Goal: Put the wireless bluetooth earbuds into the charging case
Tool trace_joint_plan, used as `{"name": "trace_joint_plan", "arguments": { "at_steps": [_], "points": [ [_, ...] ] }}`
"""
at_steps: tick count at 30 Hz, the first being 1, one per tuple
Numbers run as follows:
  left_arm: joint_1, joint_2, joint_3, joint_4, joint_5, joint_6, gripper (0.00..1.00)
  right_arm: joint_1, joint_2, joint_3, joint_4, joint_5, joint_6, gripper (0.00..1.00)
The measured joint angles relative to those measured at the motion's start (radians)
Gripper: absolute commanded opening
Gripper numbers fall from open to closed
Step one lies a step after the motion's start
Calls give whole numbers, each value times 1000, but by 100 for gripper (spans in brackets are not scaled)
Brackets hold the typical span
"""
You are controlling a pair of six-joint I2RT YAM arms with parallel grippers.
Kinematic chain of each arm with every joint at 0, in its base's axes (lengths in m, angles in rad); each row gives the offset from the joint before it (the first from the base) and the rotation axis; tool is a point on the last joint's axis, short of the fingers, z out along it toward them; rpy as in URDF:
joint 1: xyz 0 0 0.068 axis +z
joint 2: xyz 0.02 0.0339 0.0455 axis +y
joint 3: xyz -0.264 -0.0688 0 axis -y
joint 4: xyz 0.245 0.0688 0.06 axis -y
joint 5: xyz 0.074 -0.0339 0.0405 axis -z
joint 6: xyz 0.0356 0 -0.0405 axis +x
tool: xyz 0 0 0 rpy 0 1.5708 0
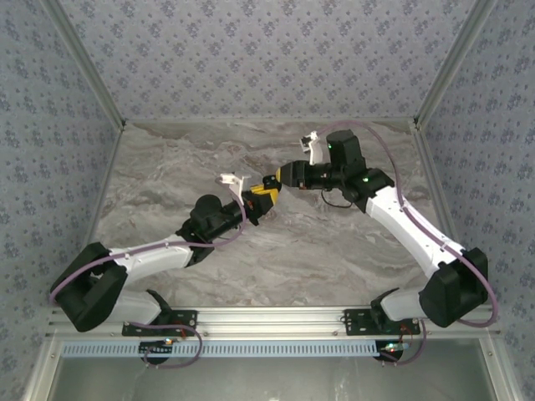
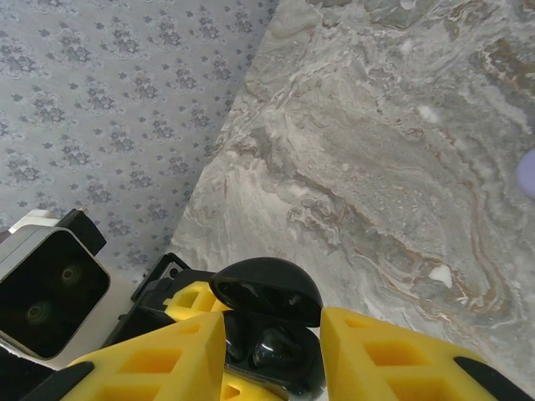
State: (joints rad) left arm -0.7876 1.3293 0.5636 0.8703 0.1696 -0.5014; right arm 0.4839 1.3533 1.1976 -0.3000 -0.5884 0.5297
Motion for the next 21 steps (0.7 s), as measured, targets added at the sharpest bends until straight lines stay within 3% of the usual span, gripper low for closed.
{"name": "trace_joint_plan", "arguments": {
  "at_steps": [9, 21],
  "points": [
    [0, -16, 0, -39, 37, 39, 17, -77, -18, -2, -59, 8, -39, 36],
    [0, -29, 24, -20, 204, 71, 18, -167, -14, -35, -76, -165, -57, 33]
  ]
}}
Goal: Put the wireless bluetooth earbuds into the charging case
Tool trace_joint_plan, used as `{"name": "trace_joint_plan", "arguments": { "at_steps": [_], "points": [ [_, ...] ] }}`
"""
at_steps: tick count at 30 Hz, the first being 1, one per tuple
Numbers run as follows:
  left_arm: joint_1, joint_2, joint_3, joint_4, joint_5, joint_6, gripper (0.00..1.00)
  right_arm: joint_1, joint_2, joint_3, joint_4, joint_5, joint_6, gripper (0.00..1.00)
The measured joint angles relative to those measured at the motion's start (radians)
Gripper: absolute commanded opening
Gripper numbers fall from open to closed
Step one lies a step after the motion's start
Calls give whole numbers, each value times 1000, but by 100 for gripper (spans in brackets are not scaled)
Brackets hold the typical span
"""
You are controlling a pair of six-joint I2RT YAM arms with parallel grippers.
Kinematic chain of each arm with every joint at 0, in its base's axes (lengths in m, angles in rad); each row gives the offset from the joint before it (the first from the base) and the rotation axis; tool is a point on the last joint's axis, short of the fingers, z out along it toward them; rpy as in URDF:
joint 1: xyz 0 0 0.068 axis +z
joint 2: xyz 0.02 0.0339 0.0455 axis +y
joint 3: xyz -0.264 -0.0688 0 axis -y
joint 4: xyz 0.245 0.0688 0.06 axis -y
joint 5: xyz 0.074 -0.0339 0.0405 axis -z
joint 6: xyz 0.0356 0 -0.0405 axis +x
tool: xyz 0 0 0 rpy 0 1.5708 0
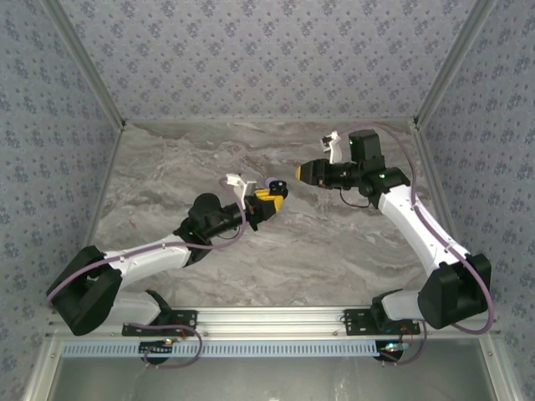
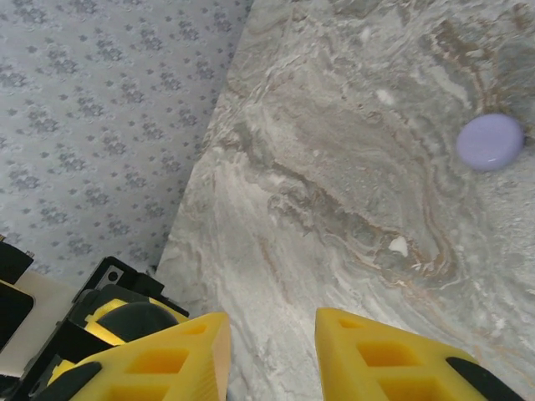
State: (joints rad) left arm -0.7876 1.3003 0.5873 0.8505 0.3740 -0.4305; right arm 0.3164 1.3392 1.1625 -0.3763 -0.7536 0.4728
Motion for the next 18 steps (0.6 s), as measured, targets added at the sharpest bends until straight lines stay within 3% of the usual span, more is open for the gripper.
{"name": "trace_joint_plan", "arguments": {
  "at_steps": [11, 18],
  "points": [
    [0, 5, 23, 44, 81, 0, 18, 0, 12, 0, -2, -75, -3, 21],
    [0, 6, 24, 44, 84, 0, 18, 3, 12, 0, -2, -114, -3, 19]
  ]
}}
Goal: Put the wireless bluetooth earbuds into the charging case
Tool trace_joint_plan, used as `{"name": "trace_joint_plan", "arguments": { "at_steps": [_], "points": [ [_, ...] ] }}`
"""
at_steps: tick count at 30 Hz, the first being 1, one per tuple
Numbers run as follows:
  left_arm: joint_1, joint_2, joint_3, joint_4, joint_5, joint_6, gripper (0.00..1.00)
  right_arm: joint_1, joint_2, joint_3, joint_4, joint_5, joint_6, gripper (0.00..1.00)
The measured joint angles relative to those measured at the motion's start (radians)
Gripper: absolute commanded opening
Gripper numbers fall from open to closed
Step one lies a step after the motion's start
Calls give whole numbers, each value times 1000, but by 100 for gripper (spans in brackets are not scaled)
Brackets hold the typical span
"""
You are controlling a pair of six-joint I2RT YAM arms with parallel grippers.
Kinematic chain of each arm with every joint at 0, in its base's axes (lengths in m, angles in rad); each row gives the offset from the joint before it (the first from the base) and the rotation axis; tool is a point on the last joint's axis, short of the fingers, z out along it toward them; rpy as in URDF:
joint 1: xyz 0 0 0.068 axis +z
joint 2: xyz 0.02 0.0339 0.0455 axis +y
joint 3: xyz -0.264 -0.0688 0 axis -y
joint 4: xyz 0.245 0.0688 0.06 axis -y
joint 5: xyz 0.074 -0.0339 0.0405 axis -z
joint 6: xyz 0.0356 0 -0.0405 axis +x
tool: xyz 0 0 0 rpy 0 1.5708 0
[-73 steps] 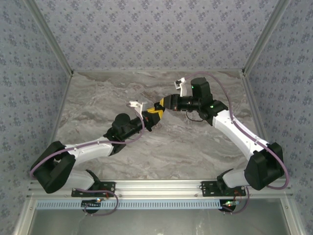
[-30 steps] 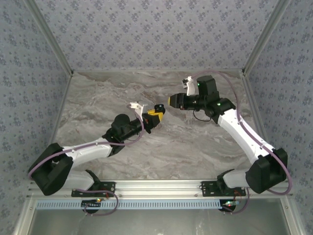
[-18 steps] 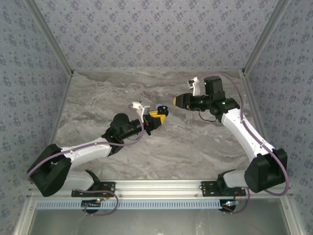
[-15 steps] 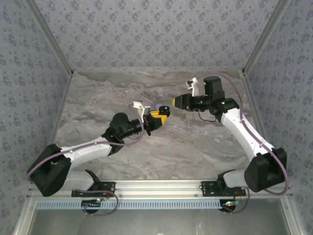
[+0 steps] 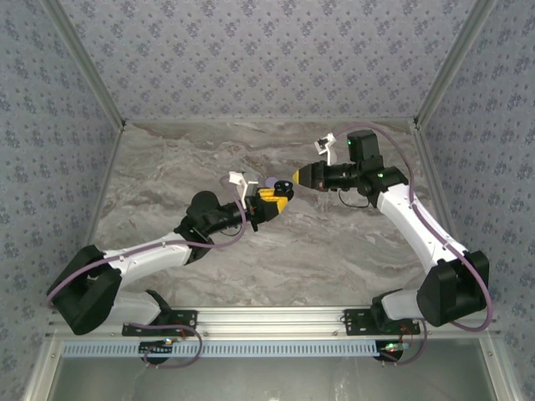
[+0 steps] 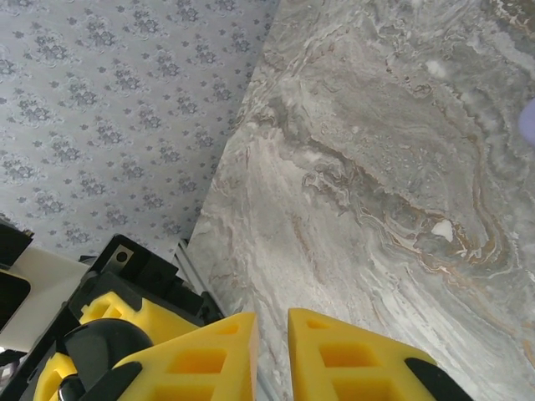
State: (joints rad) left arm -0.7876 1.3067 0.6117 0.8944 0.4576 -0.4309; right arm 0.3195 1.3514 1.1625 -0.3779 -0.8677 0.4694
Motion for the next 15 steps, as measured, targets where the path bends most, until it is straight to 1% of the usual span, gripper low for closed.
{"name": "trace_joint_plan", "arguments": {
  "at_steps": [15],
  "points": [
    [0, 18, 10, 0, -3, 0, 18, 18, 0, 0, 8, -36, -15, 19]
  ]
}}
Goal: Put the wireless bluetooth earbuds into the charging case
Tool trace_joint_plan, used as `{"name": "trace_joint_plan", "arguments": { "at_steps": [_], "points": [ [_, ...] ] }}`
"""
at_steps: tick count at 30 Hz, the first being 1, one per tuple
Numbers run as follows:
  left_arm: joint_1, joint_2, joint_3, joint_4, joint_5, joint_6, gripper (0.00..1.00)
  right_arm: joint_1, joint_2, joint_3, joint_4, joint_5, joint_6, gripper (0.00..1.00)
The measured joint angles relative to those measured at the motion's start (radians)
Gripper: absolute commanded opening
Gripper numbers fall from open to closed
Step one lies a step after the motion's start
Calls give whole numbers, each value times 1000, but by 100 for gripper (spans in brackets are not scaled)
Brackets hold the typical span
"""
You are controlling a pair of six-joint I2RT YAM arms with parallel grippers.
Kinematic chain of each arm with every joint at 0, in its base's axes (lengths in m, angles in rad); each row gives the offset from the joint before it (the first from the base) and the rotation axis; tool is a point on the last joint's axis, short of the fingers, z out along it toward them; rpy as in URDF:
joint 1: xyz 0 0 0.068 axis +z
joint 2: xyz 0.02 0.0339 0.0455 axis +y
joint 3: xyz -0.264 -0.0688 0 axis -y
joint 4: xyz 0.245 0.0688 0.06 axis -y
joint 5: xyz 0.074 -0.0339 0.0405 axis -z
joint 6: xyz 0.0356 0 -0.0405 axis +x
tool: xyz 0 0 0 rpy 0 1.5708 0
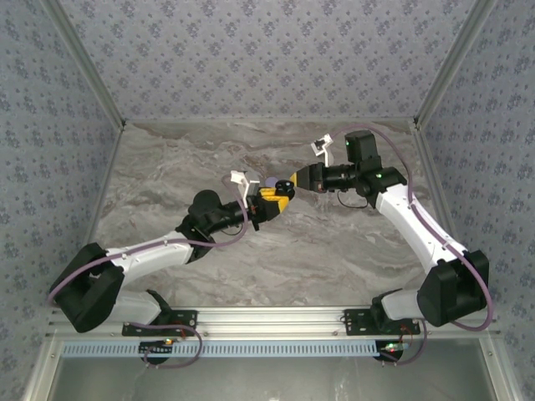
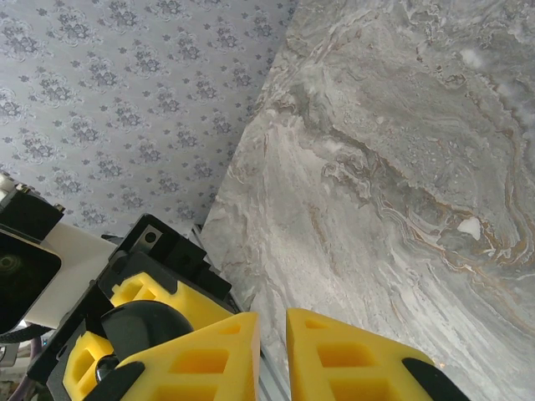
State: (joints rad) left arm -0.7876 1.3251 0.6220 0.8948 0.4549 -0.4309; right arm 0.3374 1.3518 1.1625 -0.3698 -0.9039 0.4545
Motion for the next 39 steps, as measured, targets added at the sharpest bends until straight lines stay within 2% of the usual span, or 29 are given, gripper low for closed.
{"name": "trace_joint_plan", "arguments": {
  "at_steps": [21, 26, 39],
  "points": [
    [2, 5, 4, -41, -37, -5, 18, 10, -39, 0, -18, 7, -47, 22],
    [2, 6, 19, -119, -79, -4, 19, 10, -40, 1, -77, 98, -65, 23],
    [3, 16, 77, -351, -201, 11, 20, -2, -60, 0, -192, 442, -78, 25]
  ]
}}
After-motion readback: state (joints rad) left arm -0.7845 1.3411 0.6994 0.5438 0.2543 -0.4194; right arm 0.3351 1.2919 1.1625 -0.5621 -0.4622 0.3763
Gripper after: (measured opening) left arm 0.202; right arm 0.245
